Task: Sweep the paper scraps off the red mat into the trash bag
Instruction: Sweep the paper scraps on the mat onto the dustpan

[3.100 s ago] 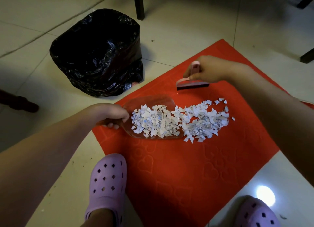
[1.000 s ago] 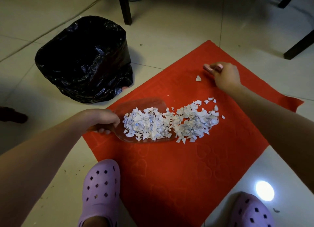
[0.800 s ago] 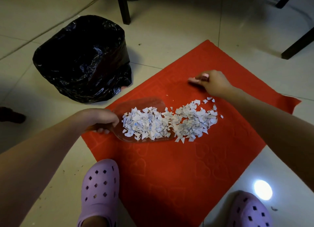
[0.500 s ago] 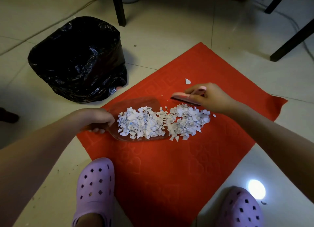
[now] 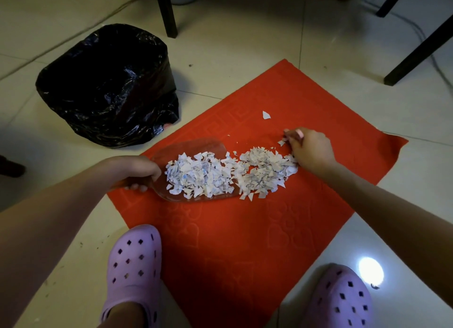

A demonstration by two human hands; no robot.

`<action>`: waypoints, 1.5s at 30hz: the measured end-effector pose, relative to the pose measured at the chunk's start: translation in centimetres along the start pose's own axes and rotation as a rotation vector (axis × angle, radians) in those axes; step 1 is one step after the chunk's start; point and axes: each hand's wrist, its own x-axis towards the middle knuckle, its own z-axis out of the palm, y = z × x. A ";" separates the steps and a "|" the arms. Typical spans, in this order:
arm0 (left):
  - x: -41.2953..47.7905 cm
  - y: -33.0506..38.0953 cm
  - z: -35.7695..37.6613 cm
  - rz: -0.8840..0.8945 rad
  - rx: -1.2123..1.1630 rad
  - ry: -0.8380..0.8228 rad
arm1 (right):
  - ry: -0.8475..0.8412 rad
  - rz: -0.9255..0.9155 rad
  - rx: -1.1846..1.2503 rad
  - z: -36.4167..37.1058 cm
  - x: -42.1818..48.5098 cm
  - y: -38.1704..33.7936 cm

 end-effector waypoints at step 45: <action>0.2 -0.7 0.2 -0.006 -0.016 -0.033 | -0.126 -0.266 0.336 2.9 -2.0 -6.9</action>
